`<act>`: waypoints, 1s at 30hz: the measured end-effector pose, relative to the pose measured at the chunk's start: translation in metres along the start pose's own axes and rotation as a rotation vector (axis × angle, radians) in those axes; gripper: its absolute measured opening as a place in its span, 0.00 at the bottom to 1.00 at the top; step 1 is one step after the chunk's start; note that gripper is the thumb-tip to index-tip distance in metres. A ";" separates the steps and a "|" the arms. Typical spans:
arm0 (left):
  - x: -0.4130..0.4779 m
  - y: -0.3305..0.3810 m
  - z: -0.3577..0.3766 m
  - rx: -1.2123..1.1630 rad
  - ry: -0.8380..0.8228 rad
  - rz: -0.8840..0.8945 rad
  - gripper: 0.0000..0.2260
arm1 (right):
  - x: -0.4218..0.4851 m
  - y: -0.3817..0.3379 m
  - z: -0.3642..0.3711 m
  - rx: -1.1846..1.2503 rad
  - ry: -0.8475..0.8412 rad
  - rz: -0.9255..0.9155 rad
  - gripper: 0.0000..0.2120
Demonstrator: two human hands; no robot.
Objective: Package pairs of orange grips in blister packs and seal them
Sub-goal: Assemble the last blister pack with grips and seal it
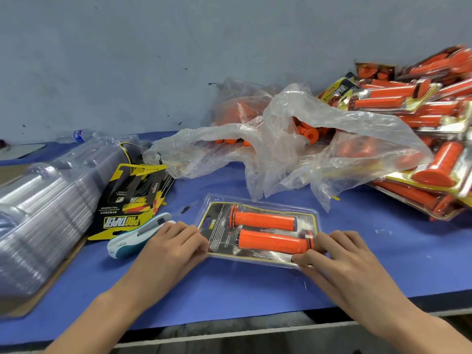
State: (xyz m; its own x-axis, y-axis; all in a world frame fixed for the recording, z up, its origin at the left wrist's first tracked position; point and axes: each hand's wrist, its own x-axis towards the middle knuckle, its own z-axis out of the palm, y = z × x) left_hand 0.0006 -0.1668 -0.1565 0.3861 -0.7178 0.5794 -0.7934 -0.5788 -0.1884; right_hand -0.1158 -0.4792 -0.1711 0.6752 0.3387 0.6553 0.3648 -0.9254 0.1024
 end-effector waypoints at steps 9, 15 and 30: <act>0.001 0.011 -0.007 -0.026 -0.010 -0.019 0.09 | -0.001 -0.001 0.004 0.057 -0.018 0.009 0.06; 0.010 0.042 0.000 -0.039 -0.004 0.084 0.06 | 0.001 -0.010 0.004 0.052 -0.018 -0.015 0.08; 0.018 0.062 0.014 -0.044 0.042 0.113 0.02 | 0.012 -0.023 0.010 -0.007 0.034 -0.037 0.11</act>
State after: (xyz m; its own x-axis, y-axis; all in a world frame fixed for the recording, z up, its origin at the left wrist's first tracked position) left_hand -0.0354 -0.2212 -0.1688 0.2734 -0.7602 0.5893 -0.8509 -0.4769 -0.2204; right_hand -0.1098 -0.4527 -0.1732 0.6393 0.3667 0.6759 0.3844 -0.9137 0.1322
